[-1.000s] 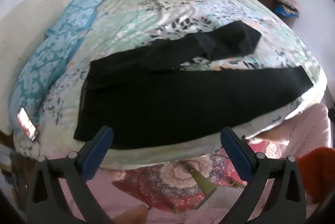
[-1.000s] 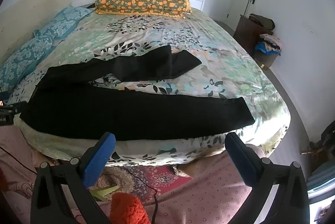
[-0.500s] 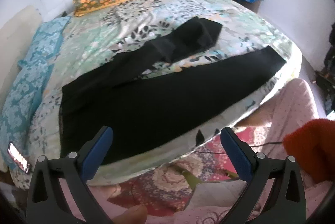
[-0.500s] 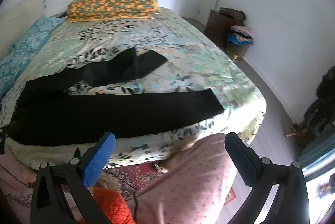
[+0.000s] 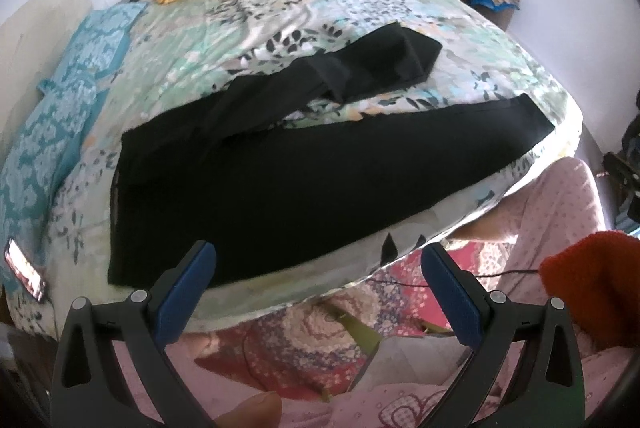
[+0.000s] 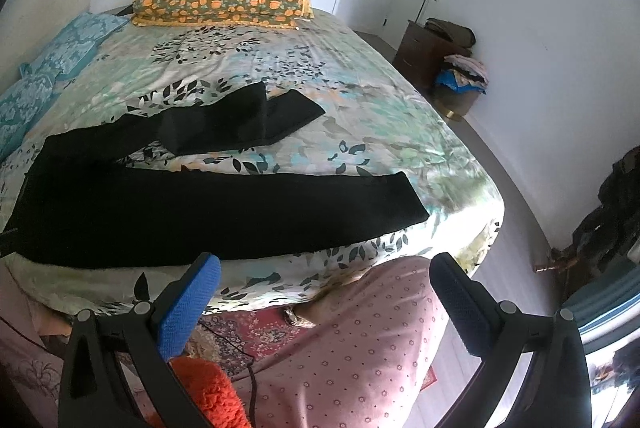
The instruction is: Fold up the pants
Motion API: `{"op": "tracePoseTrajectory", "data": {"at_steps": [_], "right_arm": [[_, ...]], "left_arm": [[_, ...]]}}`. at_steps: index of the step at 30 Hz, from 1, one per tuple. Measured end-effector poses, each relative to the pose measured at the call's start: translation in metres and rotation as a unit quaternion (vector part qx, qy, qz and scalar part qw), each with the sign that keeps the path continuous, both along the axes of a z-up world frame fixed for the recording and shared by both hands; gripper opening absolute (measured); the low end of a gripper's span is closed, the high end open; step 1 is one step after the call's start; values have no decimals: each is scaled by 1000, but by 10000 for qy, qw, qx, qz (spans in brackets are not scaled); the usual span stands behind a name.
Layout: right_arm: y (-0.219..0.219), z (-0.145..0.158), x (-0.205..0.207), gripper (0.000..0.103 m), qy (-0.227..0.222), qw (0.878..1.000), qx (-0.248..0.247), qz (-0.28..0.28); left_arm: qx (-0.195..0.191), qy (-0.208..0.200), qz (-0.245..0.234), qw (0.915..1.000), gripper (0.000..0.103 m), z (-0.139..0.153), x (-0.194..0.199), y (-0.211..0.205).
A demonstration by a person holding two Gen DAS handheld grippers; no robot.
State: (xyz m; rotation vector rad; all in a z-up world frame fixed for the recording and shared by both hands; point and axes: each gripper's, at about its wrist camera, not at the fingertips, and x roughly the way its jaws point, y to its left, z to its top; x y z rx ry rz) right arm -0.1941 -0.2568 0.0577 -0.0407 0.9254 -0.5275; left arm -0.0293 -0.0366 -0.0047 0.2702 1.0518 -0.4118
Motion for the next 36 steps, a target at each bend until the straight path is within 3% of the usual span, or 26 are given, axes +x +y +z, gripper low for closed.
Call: {"op": "tracePoseTrajectory", "data": {"at_steps": [10,19,36], "right_arm": [[16,-5,11,103,2,9988,117,486],[32,-7,20,103,-27,9954,202,933],[32,-10,21,103,29,9950,288,953]], "left_arm": [[116,339,679,9970,103,-11,-2,41],[71,289,1263,9915,103,-11,2,65],[247,226,1100,9934,103,-12,3,55]]}}
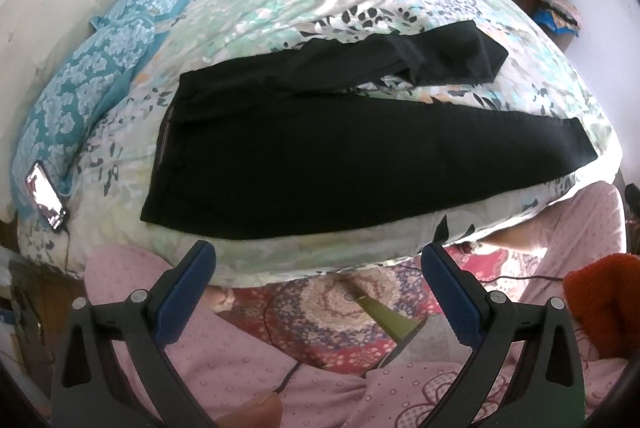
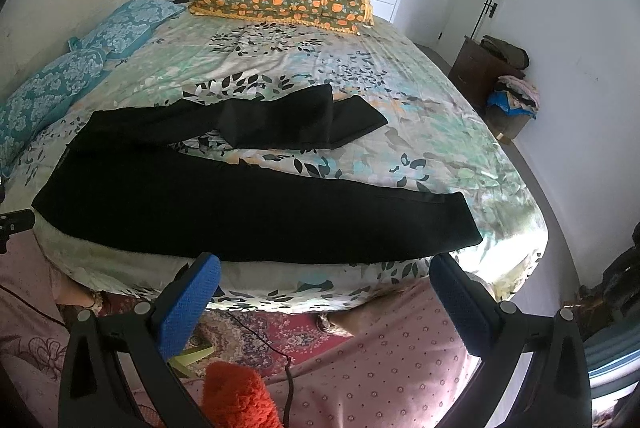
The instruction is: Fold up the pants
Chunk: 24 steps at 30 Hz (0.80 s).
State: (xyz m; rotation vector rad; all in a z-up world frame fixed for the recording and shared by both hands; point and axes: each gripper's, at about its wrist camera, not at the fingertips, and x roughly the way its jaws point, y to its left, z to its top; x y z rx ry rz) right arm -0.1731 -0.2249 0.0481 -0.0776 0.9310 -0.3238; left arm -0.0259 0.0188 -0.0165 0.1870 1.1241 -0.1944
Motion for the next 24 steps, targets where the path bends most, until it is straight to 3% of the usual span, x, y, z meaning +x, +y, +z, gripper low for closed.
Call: {"op": "tracePoseTrajectory", "data": {"at_steps": [13,24], "right_arm": [[0,-1,-1,103,-27,10000,28,-19],[0,0,-3,103,-40,10000,36,-8]], "left_arm": [[176,-178,-372,9990,103,5,-5,-20],[179,-225,-372,9989,103,8,-7,-21]]}}
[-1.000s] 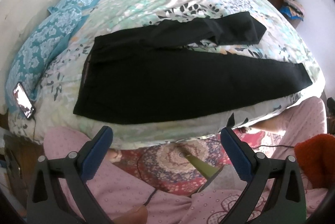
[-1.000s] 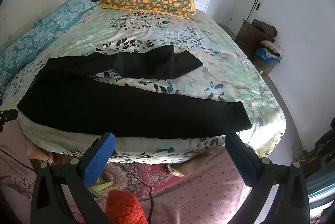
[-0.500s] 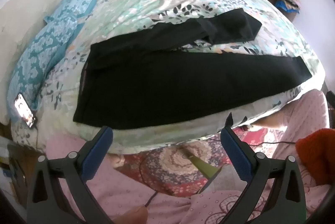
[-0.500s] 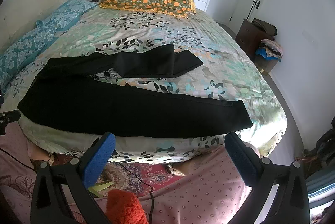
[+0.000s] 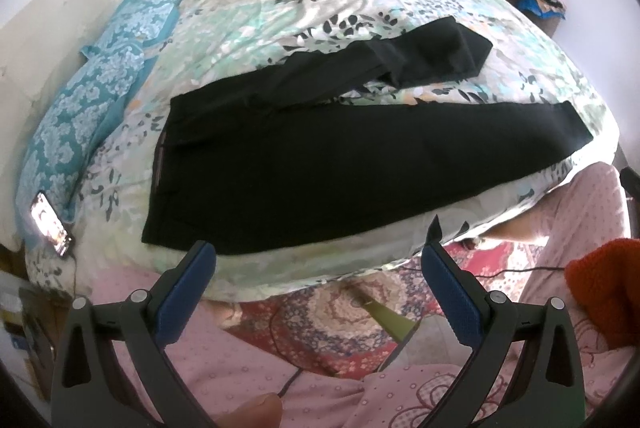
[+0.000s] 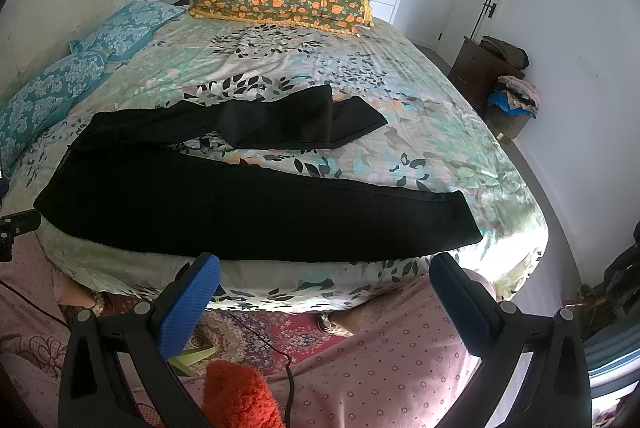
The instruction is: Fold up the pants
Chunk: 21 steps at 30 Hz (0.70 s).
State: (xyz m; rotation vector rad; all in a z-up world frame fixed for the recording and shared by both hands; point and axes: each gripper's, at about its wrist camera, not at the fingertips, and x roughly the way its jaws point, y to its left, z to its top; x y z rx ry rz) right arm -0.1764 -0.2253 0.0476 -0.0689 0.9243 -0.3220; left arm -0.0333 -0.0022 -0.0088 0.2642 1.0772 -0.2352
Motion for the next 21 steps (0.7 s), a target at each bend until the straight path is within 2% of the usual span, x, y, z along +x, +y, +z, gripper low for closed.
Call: {"op": "tracePoseTrajectory", "data": {"at_steps": [21], "right_arm": [[3,1,0,103,23,10000,25,57]], "left_arm": [[-6,-15,2,10000,103,0,0,3]]}}
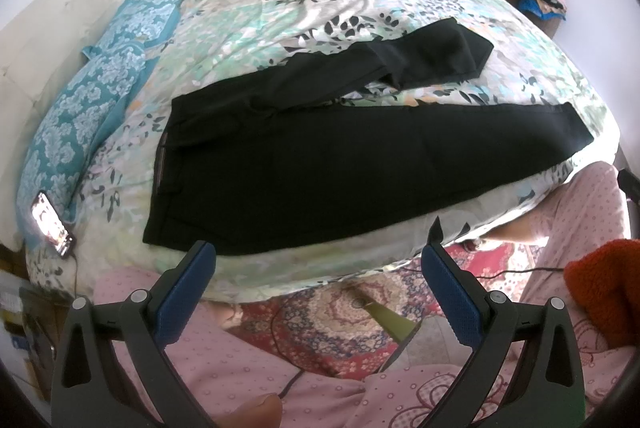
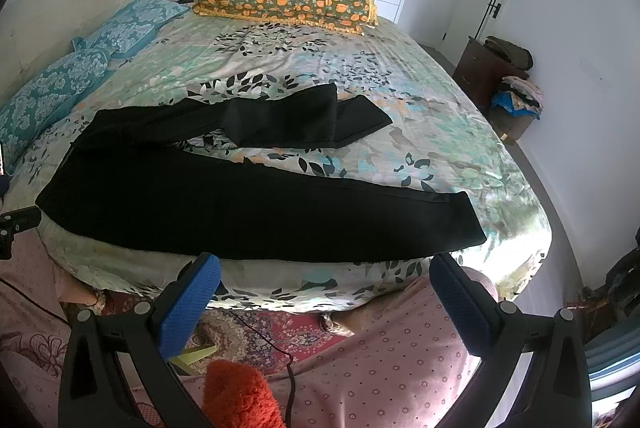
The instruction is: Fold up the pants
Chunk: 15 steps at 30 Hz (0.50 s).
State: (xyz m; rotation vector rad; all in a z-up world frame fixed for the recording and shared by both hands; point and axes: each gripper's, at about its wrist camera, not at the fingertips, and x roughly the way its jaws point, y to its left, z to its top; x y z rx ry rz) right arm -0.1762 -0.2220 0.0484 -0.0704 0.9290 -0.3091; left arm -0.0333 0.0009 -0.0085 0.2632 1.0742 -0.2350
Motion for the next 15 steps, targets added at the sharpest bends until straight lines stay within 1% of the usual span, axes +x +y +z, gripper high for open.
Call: {"op": "tracePoseTrajectory", "data": {"at_steps": [15], "right_arm": [[0,-4,2,103,40,10000,14,3]], "left_arm": [[13,31,-9,10000,103,0,1,0]]}}
